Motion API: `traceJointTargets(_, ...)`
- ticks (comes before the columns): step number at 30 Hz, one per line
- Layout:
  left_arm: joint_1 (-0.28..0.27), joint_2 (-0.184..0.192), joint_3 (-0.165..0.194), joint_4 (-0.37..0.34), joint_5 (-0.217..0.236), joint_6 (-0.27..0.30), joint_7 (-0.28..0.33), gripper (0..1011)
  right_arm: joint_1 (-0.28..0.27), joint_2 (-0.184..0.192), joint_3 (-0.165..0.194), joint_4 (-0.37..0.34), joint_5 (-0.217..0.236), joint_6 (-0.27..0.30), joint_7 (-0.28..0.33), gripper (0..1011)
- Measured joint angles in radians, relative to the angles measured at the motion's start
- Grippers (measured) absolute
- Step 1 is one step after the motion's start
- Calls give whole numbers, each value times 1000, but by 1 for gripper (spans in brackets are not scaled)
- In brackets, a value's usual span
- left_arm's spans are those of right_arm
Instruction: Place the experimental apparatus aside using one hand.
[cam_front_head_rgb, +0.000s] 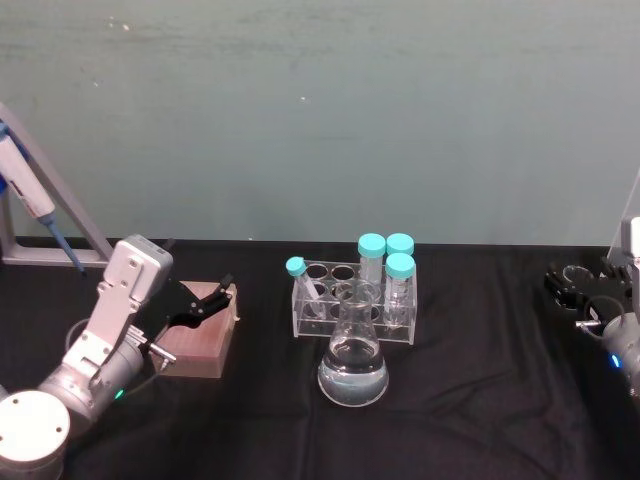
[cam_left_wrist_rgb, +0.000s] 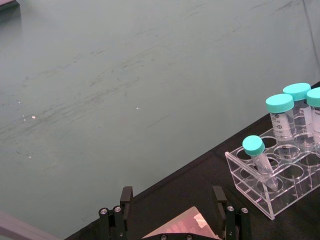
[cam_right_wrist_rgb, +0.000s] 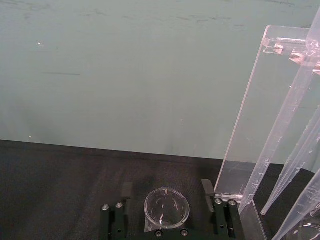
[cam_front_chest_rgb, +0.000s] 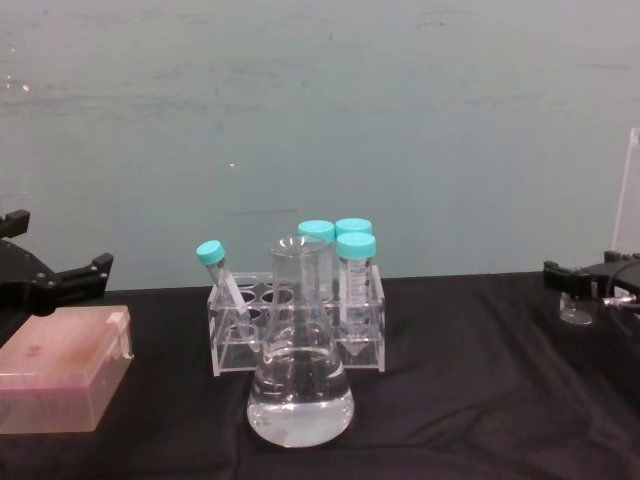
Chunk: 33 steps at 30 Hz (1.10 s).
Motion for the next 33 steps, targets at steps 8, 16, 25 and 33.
traceJointTargets(8,0,0,0,0,0,0,0,1000,0,0,0,0,0,0,0,1002)
traceJointTargets(16,0,0,0,0,0,0,0,1000,0,0,0,0,0,0,0,1000)
traceJointTargets(25,0,0,0,0,0,0,0,1000,-13,2,-3,-26,-10,-2,1,1000)
traceJointTargets(33,0,0,0,0,0,0,0,1000,-54,9,-10,-111,-26,-15,19,1000)
